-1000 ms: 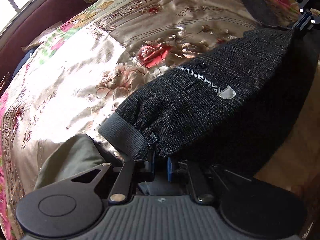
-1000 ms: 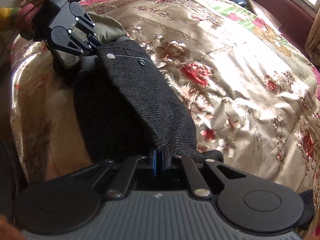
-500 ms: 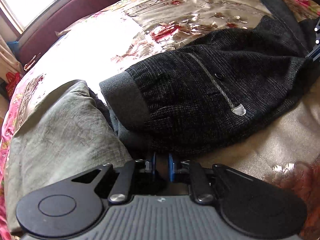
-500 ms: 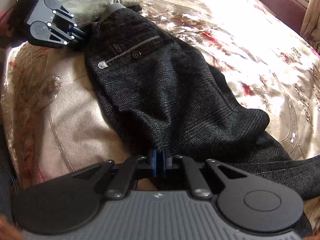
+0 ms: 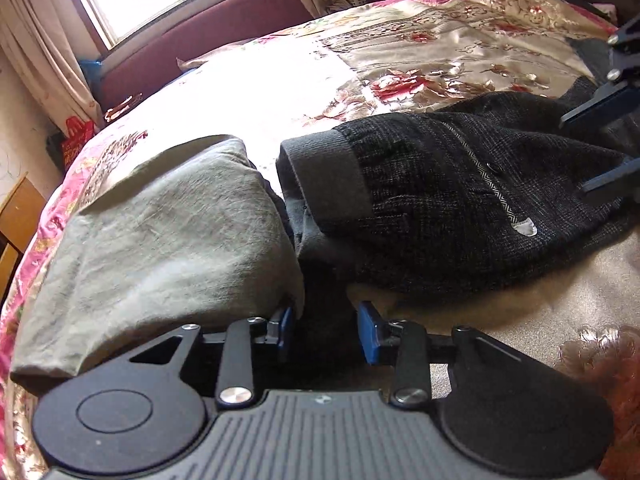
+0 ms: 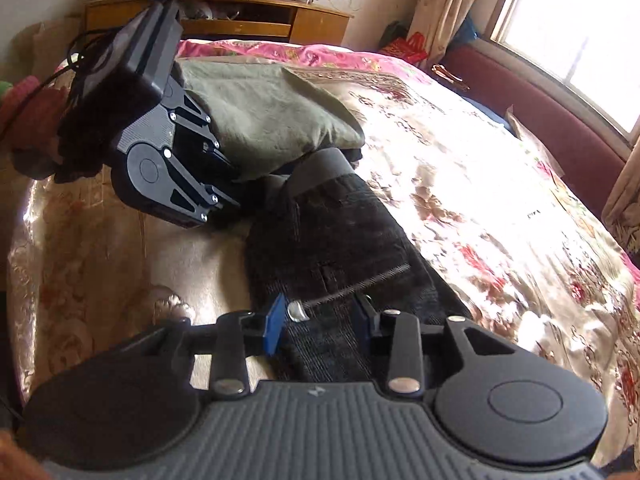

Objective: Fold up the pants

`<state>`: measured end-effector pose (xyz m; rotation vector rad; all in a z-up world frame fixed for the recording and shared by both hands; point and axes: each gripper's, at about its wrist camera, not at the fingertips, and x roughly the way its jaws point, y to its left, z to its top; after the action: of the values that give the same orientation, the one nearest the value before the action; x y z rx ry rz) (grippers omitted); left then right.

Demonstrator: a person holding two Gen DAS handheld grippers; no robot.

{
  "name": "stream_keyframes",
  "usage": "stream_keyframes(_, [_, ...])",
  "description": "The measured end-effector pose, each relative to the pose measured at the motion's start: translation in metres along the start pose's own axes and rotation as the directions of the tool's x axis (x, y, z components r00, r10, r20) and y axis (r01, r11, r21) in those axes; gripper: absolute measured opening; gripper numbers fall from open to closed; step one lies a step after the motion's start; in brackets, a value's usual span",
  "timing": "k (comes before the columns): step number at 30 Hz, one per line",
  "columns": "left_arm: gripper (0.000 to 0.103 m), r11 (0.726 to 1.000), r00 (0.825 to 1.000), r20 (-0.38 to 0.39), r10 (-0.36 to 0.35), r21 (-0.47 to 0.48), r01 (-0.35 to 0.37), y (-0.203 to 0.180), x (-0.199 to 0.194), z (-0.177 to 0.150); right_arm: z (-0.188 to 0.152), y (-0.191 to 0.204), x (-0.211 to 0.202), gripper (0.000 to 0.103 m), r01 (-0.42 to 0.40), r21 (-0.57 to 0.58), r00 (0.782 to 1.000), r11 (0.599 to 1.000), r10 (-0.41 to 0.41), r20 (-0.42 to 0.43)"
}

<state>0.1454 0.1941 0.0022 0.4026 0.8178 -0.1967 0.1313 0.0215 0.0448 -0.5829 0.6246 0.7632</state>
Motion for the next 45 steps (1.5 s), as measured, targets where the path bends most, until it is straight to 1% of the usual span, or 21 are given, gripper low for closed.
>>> stream_keyframes(4, [0.053, 1.0, 1.0, 0.002, -0.003, -0.02, 0.003, 0.012, 0.002, -0.01, 0.022, 0.014, 0.049, 0.037, 0.012, 0.035, 0.999, 0.999, -0.014, 0.036])
stream_keyframes(5, [0.061, 1.0, 1.0, 0.002, 0.002, -0.026, -0.002, 0.016, 0.003, -0.011, 0.026, 0.016, 0.058, 0.036, 0.027, 0.032, 0.999, 0.999, -0.029, 0.04])
stream_keyframes(6, [0.063, 0.999, 1.0, 0.004, -0.002, -0.045, 0.002, 0.021, 0.004, -0.013, 0.03, 0.02, 0.068, 0.036, 0.051, 0.021, 0.998, 0.998, -0.052, 0.038])
stream_keyframes(8, [0.063, 0.997, 1.0, 0.009, -0.026, -0.07, 0.026, 0.026, 0.003, -0.016, 0.034, 0.027, 0.087, 0.038, 0.08, -0.012, 0.997, 0.997, -0.079, 0.015])
stream_keyframes(12, [0.063, 0.999, 1.0, 0.025, -0.003, -0.034, 0.003, 0.017, -0.002, -0.023, 0.031, 0.034, 0.107, 0.042, 0.095, -0.067, 0.995, 0.993, -0.096, -0.027])
stream_keyframes(13, [0.063, 1.0, 1.0, 0.029, 0.003, -0.022, -0.002, 0.013, -0.004, -0.024, 0.031, 0.03, 0.108, 0.037, 0.086, -0.046, 0.996, 0.995, -0.087, -0.033])
stream_keyframes(14, [0.063, 1.0, 0.999, 0.034, 0.009, -0.011, -0.009, 0.011, -0.006, -0.026, 0.031, 0.026, 0.107, 0.027, 0.059, -0.006, 0.997, 0.998, -0.06, -0.038])
stream_keyframes(16, [0.063, 1.0, 0.999, 0.039, 0.017, 0.005, -0.017, 0.008, -0.011, -0.03, 0.034, 0.015, 0.101, 0.02, 0.023, 0.107, 0.999, 0.994, -0.019, -0.033])
stream_keyframes(18, [0.063, 1.0, 0.999, 0.04, 0.011, 0.0, -0.011, 0.006, -0.016, -0.032, 0.037, 0.002, 0.085, 0.019, -0.038, 0.236, 0.999, 0.971, 0.036, 0.012])
stream_keyframes(21, [0.063, 1.0, 0.999, 0.04, 0.007, -0.019, -0.006, 0.007, -0.023, -0.036, 0.036, -0.019, 0.064, 0.019, -0.15, 0.394, 0.987, 0.907, 0.112, 0.119])
stream_keyframes(23, [0.063, 1.0, 0.999, 0.036, 0.007, -0.03, -0.006, 0.007, -0.023, -0.036, 0.036, -0.016, 0.069, 0.021, -0.151, 0.38, 0.988, 0.913, 0.123, 0.097])
stream_keyframes(25, [0.063, 0.999, 1.0, 0.029, 0.01, -0.037, -0.009, 0.007, -0.026, -0.036, 0.034, -0.004, 0.091, 0.026, -0.176, 0.336, 0.983, 0.925, 0.185, 0.004])
stream_keyframes(26, [0.063, 0.999, 1.0, 0.028, 0.009, -0.037, -0.008, 0.006, -0.028, -0.036, 0.031, 0.005, 0.103, 0.028, -0.163, 0.31, 0.983, 0.937, 0.183, -0.036])
stream_keyframes(28, [0.063, 1.0, 0.999, 0.033, 0.011, -0.028, -0.01, 0.004, -0.036, -0.034, 0.028, 0.015, 0.098, 0.028, -0.131, 0.261, 0.99, 0.956, 0.139, -0.012])
stream_keyframes(31, [0.063, 1.0, 0.998, 0.055, 0.01, -0.004, -0.01, -0.002, -0.053, -0.03, 0.023, 0.001, 0.064, 0.027, -0.154, 0.339, 0.988, 0.928, 0.136, 0.077])
stream_keyframes(35, [0.063, 0.999, 0.993, 0.119, -0.021, 0.033, 0.017, -0.017, -0.074, -0.01, -0.005, -0.034, 0.012, 0.033, -0.08, 0.409, 0.994, 0.909, 0.04, 0.105])
stream_keyframes(37, [0.064, 0.997, 0.987, 0.148, -0.054, 0.059, 0.046, -0.032, -0.078, 0.004, -0.028, -0.057, -0.01, 0.033, -0.008, 0.458, 0.998, 0.889, -0.024, 0.064])
stream_keyframes(39, [0.064, 0.991, 0.978, 0.167, -0.127, 0.071, 0.116, -0.052, -0.073, 0.021, -0.059, -0.087, -0.032, 0.033, 0.092, 0.505, 0.995, 0.858, -0.103, -0.006])
stream_keyframes(41, [0.064, 0.981, 0.967, 0.176, -0.183, 0.097, 0.168, -0.079, -0.063, 0.035, -0.088, -0.115, -0.05, 0.034, 0.202, 0.525, 0.979, 0.827, -0.186, -0.085])
stream_keyframes(43, [0.064, 0.963, 0.95, 0.18, -0.256, 0.131, 0.235, -0.111, -0.052, 0.051, -0.121, -0.153, -0.068, 0.034, 0.338, 0.552, 0.941, 0.763, -0.279, -0.19])
stream_keyframes(45, [0.064, 0.937, 0.923, 0.185, -0.338, 0.16, 0.311, -0.148, -0.04, 0.068, -0.152, -0.191, -0.084, 0.035, 0.429, 0.59, 0.903, 0.684, -0.341, -0.262])
